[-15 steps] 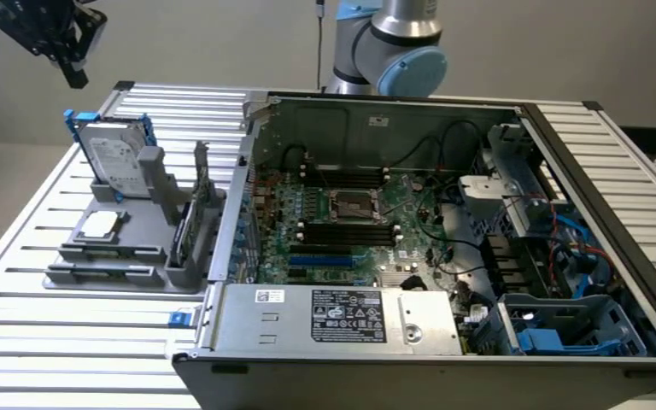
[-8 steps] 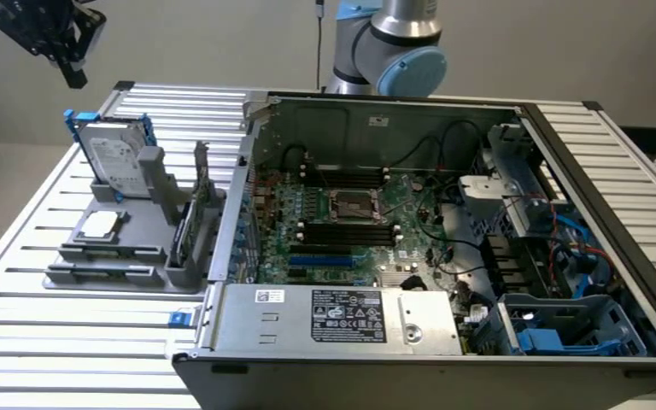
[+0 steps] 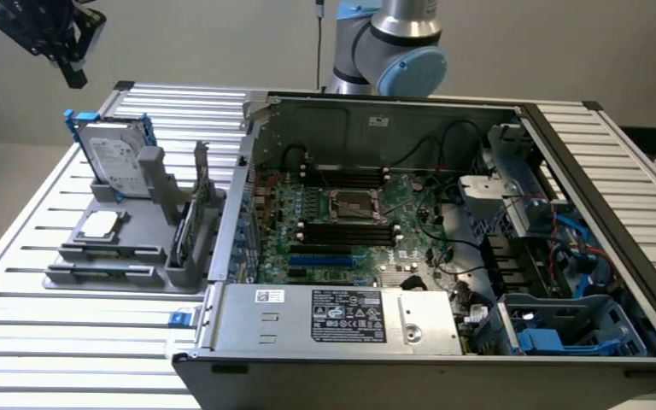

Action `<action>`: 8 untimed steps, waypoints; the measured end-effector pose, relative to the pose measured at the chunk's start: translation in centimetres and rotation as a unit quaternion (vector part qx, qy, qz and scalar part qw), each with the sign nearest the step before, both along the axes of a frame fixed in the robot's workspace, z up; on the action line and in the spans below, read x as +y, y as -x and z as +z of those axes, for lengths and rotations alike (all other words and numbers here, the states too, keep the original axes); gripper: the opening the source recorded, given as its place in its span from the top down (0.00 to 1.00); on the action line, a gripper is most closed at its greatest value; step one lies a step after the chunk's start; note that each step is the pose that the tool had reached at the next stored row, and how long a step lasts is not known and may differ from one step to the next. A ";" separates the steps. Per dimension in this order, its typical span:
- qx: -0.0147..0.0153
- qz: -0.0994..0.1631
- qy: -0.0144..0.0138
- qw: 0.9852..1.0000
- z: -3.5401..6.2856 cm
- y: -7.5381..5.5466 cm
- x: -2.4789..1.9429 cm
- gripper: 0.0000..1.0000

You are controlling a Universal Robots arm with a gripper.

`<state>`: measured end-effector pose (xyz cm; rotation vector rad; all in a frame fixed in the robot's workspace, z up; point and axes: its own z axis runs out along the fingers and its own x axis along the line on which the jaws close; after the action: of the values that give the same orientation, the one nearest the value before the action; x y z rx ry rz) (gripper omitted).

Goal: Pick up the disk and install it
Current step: 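Pick up the disk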

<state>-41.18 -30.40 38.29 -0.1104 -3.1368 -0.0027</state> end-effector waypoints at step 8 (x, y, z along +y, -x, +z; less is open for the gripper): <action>0.000 0.042 0.000 0.999 -0.03 0.0 0.17 0.89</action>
<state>-41.22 -30.23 38.26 0.0216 -3.1385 -0.0024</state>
